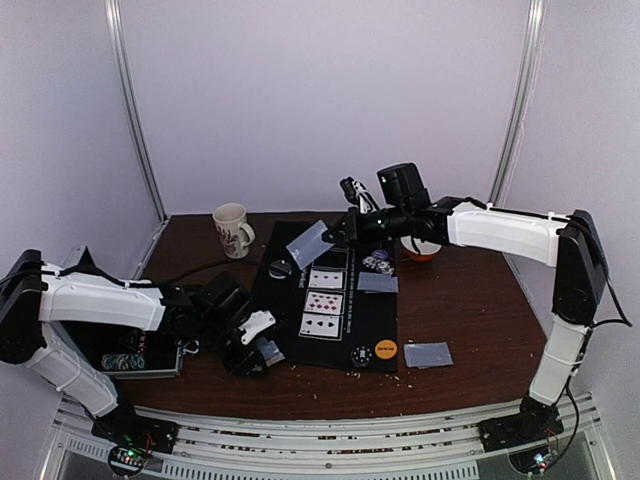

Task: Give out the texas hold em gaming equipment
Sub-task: Place the face-down deck piles in the corner of the board, then adjust the poker card.

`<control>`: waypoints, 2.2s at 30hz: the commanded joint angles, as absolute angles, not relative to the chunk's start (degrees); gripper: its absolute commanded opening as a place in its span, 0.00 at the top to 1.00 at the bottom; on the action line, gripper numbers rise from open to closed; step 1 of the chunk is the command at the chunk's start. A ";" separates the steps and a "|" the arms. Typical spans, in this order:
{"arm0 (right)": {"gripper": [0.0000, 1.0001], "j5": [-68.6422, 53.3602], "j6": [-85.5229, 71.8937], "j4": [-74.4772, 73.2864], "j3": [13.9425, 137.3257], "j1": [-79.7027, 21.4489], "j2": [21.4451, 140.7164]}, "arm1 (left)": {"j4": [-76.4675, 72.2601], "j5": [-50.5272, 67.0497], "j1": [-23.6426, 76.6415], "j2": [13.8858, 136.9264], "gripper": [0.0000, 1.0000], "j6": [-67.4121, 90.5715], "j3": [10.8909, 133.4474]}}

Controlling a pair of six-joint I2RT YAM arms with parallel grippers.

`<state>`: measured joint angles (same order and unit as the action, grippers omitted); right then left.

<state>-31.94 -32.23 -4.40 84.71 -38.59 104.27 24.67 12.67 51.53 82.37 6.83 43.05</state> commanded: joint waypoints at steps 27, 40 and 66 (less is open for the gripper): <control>1.00 -28.56 -29.51 -6.33 77.07 -38.05 95.11 | 19.09 7.37 62.75 90.89 0.21 6.54 44.45; 1.00 -26.36 -29.43 -8.16 77.00 -38.06 93.91 | 19.62 7.46 62.75 83.32 0.02 4.49 44.90; 1.00 -40.76 -25.60 10.90 72.00 -51.24 88.46 | -0.03 23.42 47.29 54.72 0.42 8.05 45.54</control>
<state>-37.28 -25.36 4.14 72.05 -50.74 87.46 7.33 20.14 47.35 56.36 8.64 47.40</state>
